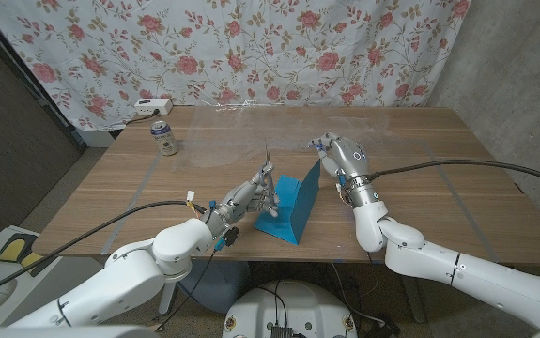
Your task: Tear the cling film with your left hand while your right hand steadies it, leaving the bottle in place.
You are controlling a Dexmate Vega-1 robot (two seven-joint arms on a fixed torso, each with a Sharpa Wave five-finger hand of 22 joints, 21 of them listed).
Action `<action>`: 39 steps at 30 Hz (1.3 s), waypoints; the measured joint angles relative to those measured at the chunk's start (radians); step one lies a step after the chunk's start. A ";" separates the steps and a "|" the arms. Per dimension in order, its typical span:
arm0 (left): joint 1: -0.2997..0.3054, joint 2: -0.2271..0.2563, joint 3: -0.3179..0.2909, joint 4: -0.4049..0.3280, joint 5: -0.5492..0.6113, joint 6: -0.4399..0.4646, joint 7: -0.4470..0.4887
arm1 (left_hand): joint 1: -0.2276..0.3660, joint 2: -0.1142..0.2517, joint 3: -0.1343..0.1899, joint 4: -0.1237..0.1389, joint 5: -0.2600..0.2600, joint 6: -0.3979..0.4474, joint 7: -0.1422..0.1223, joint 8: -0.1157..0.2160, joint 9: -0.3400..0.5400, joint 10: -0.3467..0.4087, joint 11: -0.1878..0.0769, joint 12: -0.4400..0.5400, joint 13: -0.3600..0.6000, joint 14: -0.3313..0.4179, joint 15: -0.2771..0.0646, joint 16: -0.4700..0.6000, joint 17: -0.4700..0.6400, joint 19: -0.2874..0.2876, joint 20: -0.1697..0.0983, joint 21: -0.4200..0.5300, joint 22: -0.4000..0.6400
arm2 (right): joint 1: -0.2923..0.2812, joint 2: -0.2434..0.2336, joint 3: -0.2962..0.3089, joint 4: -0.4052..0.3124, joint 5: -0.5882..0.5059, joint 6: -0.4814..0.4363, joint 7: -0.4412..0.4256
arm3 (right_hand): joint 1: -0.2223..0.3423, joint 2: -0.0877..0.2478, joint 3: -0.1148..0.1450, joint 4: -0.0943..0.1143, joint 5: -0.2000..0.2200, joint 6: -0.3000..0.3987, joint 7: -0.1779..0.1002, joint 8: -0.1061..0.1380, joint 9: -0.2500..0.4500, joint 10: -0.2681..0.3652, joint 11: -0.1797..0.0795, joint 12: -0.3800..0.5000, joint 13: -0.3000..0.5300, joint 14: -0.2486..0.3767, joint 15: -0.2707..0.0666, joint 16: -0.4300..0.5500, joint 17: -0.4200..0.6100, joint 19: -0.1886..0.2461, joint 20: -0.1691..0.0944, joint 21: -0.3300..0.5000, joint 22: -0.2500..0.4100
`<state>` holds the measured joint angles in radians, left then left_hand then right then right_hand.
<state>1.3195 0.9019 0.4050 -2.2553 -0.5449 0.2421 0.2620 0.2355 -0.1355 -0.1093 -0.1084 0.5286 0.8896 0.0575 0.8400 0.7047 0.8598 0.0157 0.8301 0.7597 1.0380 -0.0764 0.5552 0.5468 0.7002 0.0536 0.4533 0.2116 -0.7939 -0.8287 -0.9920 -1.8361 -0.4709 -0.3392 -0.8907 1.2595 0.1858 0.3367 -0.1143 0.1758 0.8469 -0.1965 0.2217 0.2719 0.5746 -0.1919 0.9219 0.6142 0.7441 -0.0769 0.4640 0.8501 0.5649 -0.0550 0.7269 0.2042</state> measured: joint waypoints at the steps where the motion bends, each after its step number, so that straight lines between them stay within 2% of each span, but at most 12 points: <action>1: 0.000 0.000 0.000 0.000 0.000 0.000 0.000 | 0.000 0.000 0.000 0.000 0.000 0.000 0.000 0.000 0.000 0.000 0.000 0.000 0.001 0.000 0.000 0.000 0.000 0.000 0.000 0.000 0.000 | -0.001 -0.001 0.000 0.001 0.000 0.002 -0.001 | 0.000 0.000 0.000 0.000 0.000 0.000 0.000 0.000 0.000 0.000 0.000 0.000 0.000 0.000 0.000 -0.003 0.000 -0.002 0.001 0.000 0.000; 39: 0.000 -0.003 -0.016 0.020 -0.037 -0.016 0.000 | -0.003 -0.003 0.000 0.000 0.001 0.000 0.000 -0.005 0.007 0.000 0.000 -0.002 0.003 0.000 0.000 0.000 0.003 0.004 -0.004 -0.006 0.005 | -0.006 -0.013 -0.004 0.013 0.002 0.036 -0.021 | 0.000 0.000 0.000 0.000 0.000 0.009 0.002 0.000 0.000 0.000 0.000 0.003 0.000 0.007 -0.003 -0.039 0.019 -0.023 0.005 0.047 -0.004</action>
<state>1.3194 0.8989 0.3892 -2.2357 -0.5823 0.2260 0.2620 0.2325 -0.1383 -0.1092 -0.1083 0.5295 0.8896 0.0575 0.8350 0.7115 0.8597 0.0156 0.8276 0.7623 1.0380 -0.0763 0.5552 0.5495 0.7039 0.0499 0.4473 0.2165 -0.8002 -0.8414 -0.9961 -1.8226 -0.4685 -0.3034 -0.9117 1.2593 0.1856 0.3365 -0.1142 0.1758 0.8557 -0.1945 0.2218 0.2716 0.5750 -0.1923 0.9248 0.6142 0.7510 -0.0803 0.4250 0.8687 0.5417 -0.0501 0.7735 0.1998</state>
